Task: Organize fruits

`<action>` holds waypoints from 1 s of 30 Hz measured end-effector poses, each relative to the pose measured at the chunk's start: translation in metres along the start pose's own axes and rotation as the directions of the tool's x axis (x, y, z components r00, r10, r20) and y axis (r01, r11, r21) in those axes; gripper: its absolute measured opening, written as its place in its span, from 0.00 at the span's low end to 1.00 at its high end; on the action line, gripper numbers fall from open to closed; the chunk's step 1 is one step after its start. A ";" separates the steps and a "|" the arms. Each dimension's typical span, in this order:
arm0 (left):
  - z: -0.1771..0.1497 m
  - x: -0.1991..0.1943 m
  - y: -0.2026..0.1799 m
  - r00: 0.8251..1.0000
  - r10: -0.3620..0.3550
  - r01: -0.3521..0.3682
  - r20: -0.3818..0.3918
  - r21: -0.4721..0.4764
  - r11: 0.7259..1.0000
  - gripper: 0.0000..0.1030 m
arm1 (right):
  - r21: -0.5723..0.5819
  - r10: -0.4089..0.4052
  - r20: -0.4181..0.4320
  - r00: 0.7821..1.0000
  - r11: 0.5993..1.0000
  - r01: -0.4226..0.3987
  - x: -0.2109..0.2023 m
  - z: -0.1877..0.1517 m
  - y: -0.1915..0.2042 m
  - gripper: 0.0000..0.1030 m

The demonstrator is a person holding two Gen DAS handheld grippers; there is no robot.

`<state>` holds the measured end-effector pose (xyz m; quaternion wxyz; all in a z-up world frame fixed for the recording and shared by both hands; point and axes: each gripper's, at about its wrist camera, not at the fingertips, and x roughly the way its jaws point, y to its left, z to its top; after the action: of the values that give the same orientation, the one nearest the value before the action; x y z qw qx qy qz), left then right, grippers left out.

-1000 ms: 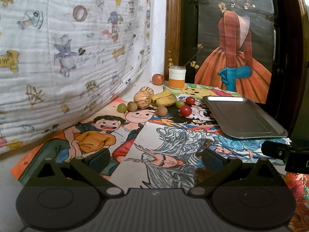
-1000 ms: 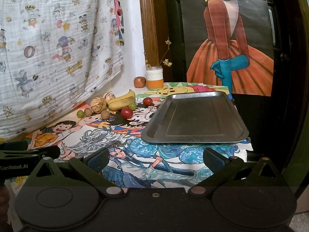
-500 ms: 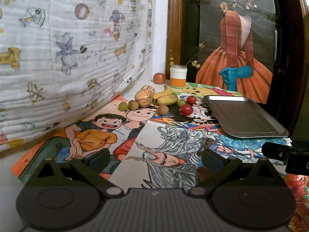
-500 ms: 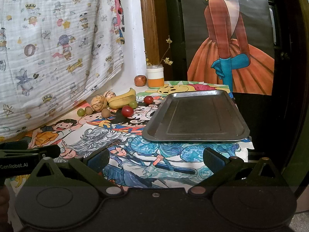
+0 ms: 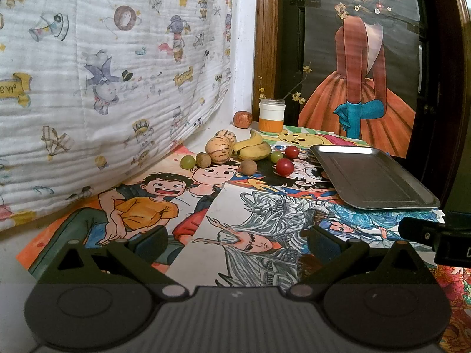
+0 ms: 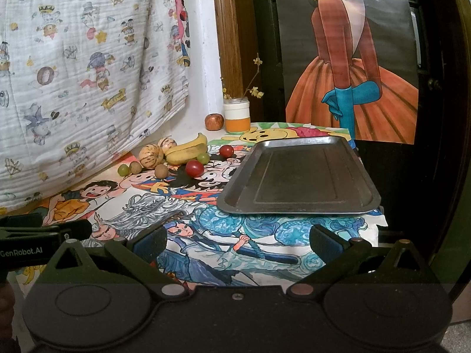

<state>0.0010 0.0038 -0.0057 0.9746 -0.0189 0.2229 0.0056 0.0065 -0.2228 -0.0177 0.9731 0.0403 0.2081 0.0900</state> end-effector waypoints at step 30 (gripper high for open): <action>0.001 -0.009 0.002 1.000 0.014 -0.014 0.017 0.000 1.000 1.00 | -0.018 0.002 0.038 0.999 1.000 -0.001 -0.018 0.006 0.002 1.00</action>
<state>-0.0068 0.0058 -0.0009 0.9765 -0.0172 0.2147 0.0125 -0.0076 -0.2243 -0.0045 0.9771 0.0336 0.1889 0.0917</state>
